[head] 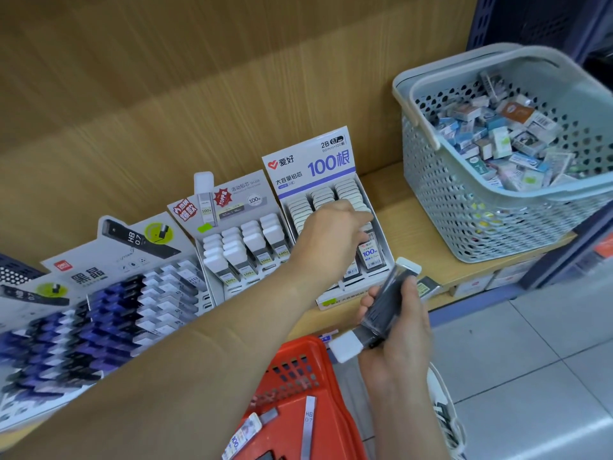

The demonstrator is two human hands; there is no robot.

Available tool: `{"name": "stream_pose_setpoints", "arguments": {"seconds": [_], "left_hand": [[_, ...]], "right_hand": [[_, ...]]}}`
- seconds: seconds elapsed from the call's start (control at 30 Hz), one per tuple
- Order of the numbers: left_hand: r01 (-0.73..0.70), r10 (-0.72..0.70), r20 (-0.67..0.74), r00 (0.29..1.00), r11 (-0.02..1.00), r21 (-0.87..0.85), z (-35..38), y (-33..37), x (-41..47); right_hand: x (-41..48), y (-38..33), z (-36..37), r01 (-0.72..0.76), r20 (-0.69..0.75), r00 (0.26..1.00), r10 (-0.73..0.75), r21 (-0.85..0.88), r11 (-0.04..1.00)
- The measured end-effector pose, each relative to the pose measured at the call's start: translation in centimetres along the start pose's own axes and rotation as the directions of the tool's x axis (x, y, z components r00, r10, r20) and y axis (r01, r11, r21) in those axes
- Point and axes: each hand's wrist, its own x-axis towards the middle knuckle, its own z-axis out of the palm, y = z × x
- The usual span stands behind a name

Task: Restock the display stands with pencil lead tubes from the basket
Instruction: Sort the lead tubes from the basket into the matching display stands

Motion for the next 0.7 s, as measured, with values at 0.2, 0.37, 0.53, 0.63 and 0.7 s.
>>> {"name": "stream_pose_setpoints", "arguments": {"seconds": [0.2,0.37,0.53,0.63,0.7], "left_hand": [[0.024,-0.025,-0.071,0.997,1.0,-0.009,0.6,0.2,0.3],[0.199,-0.213,-0.01,0.977,0.93,-0.309,-1.4,1.4,-1.8],[0.463,-0.391,0.268,0.88,0.584,-0.667,-3.4,1.4,-5.0],[0.476,-0.486,0.285,0.826,0.331,-0.814,-4.6,0.2,-5.9],[0.416,-0.533,0.223,0.816,0.276,-0.866,-5.1,-1.0,-6.4]], "right_hand": [[0.2,0.1,0.1,-0.147,0.081,0.987,0.141,0.071,0.987],[-0.5,-0.2,0.9,-0.261,0.251,0.937,0.243,0.042,0.964],[-1.1,0.3,0.9,-0.033,0.382,0.912,0.148,-0.293,0.956],[-1.7,-0.2,1.1,0.011,0.424,0.892,0.159,-0.371,0.928],[-1.9,-0.4,1.1,-0.054,0.421,0.884,0.203,-0.34,0.939]]}}
